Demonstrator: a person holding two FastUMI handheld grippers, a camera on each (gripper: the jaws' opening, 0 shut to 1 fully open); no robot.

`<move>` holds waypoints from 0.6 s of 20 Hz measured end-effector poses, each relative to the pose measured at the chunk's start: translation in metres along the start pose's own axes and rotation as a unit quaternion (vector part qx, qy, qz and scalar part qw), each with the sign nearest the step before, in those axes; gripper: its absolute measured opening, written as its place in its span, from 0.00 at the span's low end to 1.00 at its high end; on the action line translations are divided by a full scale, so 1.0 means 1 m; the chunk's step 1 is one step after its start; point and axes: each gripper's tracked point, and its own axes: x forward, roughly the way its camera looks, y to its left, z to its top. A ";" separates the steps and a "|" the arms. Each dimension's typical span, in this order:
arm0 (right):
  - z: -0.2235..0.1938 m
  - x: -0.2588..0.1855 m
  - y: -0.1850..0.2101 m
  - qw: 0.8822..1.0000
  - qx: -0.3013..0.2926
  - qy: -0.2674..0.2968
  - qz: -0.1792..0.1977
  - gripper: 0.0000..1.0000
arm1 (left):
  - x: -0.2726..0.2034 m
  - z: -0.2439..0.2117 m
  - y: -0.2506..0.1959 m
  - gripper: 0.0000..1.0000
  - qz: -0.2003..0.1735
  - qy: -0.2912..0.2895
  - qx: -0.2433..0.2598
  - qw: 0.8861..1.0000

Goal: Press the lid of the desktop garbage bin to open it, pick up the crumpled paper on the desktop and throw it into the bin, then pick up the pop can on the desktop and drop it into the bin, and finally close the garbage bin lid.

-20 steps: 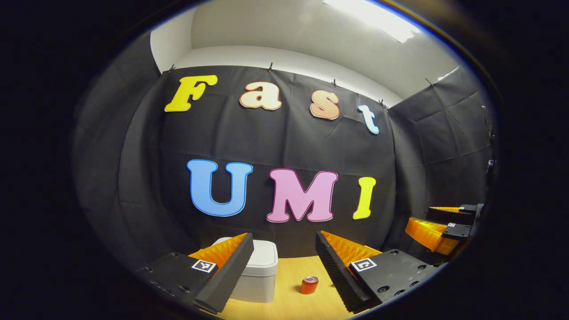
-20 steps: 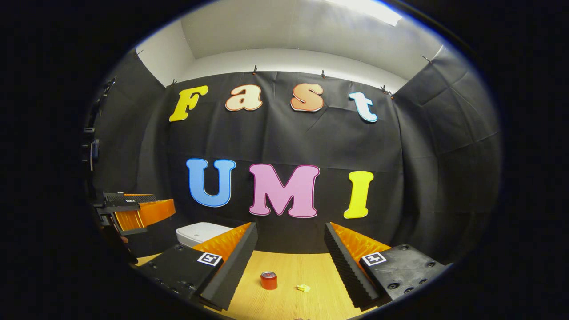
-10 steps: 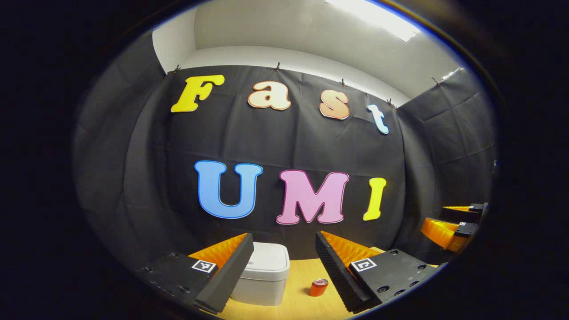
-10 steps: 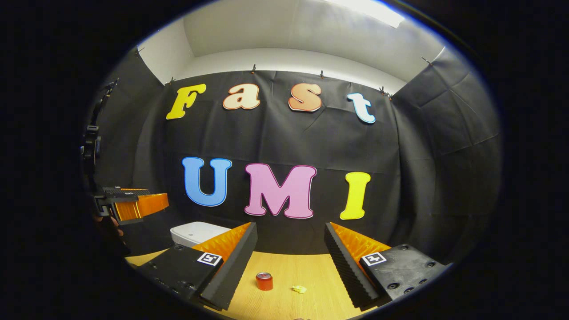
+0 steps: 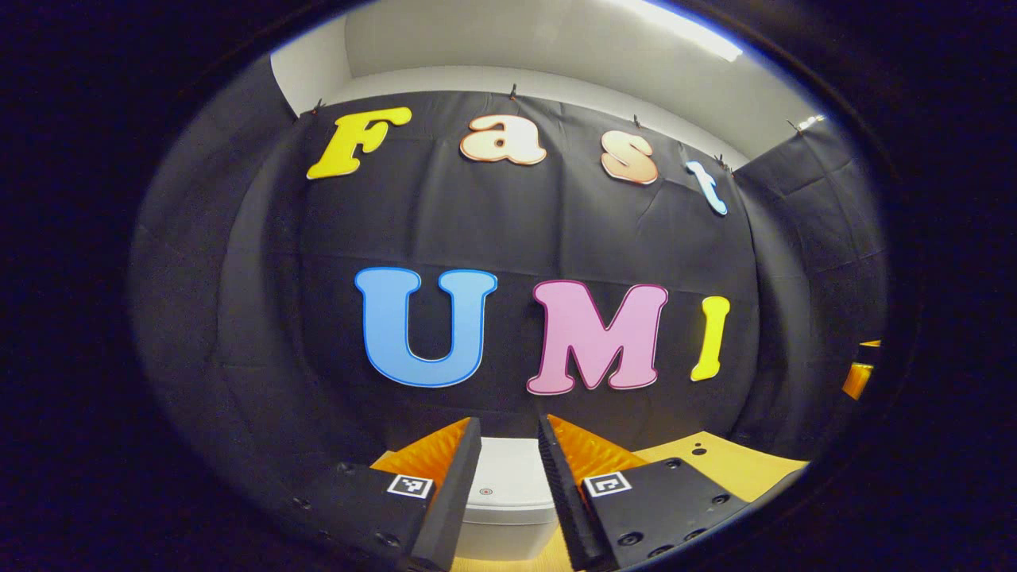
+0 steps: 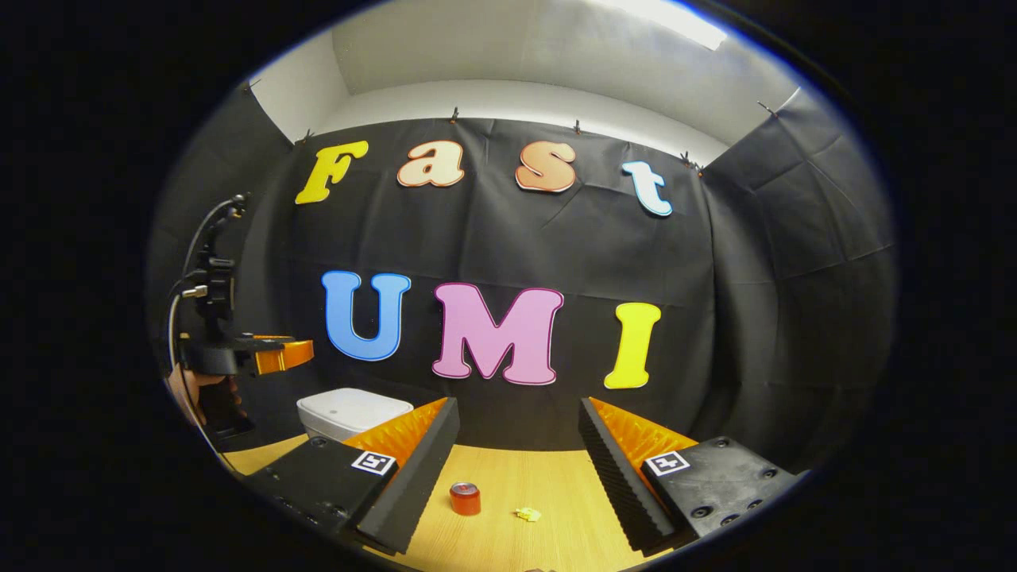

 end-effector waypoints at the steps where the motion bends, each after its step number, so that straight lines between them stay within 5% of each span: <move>1: -0.004 0.000 -0.002 1.000 -0.001 0.006 -0.002 0.98 | 0.012 -0.010 0.005 0.47 0.001 0.006 0.001 1.000; 2: -0.007 0.000 -0.004 1.000 -0.001 0.011 -0.005 0.87 | 0.022 -0.018 0.010 0.34 0.004 0.012 0.005 1.000; 3: -0.010 0.000 -0.007 1.000 0.000 0.017 -0.009 0.97 | 0.030 -0.029 0.017 0.28 0.010 0.021 0.013 1.000; 6: -0.016 -0.001 -0.016 0.999 0.001 0.028 -0.021 0.97 | 0.052 -0.063 0.027 0.07 0.023 0.055 0.030 0.998; 7: -0.018 -0.001 -0.019 0.999 -0.002 0.029 -0.026 0.97 | 0.060 -0.073 0.026 0.07 0.018 0.063 0.028 0.997; 8: -0.020 -0.001 -0.022 0.999 -0.004 0.032 -0.030 0.87 | 0.066 -0.082 0.025 0.07 0.015 0.072 0.025 0.997; 9: -0.023 -0.002 -0.024 0.999 -0.003 0.037 -0.033 0.97 | 0.070 -0.095 0.025 0.06 0.014 0.084 0.024 0.996; 12: -0.032 -0.005 -0.029 0.998 0.004 0.052 -0.044 0.97 | 0.078 -0.116 0.023 0.05 0.010 0.104 0.015 0.994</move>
